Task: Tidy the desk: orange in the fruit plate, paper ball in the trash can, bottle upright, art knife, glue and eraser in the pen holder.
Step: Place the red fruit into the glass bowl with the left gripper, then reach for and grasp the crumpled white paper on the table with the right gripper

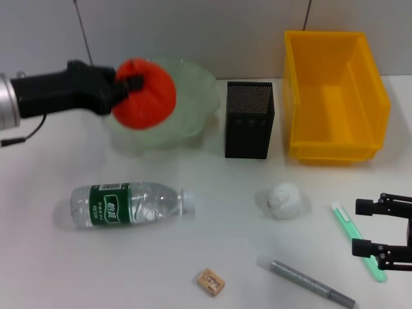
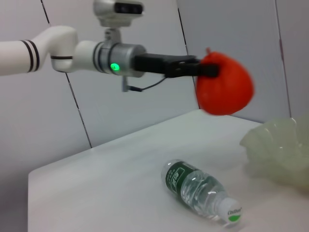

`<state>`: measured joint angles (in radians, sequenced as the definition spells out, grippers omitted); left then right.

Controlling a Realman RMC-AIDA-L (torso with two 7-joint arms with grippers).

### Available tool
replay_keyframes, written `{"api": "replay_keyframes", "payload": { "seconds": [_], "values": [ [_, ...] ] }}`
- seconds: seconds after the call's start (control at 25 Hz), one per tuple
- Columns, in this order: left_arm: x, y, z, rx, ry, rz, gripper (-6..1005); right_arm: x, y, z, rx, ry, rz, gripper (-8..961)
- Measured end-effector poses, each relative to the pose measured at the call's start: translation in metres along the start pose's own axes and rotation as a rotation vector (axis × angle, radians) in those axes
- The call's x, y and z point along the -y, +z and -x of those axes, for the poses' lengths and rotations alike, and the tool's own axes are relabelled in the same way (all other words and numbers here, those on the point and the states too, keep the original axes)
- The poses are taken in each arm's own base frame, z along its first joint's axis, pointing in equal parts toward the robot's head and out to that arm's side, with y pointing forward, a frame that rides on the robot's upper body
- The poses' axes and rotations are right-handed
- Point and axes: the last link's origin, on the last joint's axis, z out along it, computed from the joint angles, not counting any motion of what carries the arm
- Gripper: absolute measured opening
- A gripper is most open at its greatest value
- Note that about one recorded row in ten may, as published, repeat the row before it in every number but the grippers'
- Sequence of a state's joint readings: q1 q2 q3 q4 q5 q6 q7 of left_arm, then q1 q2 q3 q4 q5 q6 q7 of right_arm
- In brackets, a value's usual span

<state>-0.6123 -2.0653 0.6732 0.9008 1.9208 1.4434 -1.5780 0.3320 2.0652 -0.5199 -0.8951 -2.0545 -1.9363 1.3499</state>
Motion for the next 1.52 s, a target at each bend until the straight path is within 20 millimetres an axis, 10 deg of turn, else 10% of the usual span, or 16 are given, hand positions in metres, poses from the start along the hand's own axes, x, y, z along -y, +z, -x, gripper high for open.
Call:
{"api": "replay_keyframes", "payload": {
  "seconds": [0.36,0.72,1.08,1.52],
  "values": [
    [0.033,0.060,-0.004,-0.024,-0.105,-0.228,79,0.002,0.008,0.005,0.013,-0.010,0.012,742],
    [0.025,0.103,0.002,0.121,0.005,-0.273,138,0.004,0.011,0.008,0.015,-0.016,0.019,738],
    [0.027,0.108,0.009,0.118,-0.010,-0.350,196,0.004,0.012,0.007,0.017,-0.006,0.014,734],
    [0.015,0.091,-0.005,0.016,-0.006,-0.238,612,0.009,0.013,0.010,0.019,-0.004,-0.002,729]
  ]
}}
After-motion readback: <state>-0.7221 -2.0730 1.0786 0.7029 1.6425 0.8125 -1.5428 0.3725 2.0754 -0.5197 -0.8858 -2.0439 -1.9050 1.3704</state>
